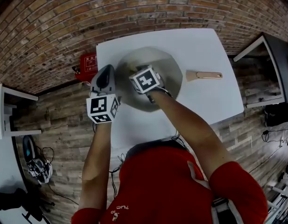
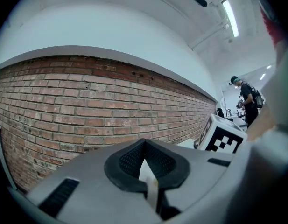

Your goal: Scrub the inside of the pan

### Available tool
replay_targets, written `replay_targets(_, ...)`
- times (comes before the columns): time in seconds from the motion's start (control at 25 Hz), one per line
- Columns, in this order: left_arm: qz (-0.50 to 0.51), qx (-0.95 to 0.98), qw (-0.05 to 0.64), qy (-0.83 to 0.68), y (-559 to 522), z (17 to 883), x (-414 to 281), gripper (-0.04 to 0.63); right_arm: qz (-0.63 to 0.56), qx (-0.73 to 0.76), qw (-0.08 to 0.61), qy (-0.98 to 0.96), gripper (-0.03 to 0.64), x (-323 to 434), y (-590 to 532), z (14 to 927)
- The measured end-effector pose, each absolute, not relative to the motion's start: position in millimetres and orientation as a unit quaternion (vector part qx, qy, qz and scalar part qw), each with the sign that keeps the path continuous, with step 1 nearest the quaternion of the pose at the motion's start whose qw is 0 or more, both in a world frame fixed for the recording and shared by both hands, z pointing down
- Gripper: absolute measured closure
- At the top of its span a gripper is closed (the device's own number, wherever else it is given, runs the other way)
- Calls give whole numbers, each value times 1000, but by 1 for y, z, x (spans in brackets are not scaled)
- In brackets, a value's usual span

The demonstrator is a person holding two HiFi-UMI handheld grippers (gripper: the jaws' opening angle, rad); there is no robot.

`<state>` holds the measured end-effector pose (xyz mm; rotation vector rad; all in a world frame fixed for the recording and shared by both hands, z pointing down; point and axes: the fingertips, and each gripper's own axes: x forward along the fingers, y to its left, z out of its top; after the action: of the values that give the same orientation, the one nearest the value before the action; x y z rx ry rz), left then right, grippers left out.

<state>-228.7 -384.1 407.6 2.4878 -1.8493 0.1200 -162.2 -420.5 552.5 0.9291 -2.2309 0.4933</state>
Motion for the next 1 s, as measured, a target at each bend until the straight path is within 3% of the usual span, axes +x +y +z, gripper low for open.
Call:
replay_targets(0.6,46,807,14,-589,-380,408,-234,581,212,447,364,-789,529,-64,-439,555)
replay_targets(1.0,39,806,9,-591,-376,402,-235,581,193,367,332,-847,529,-146,-394,524)
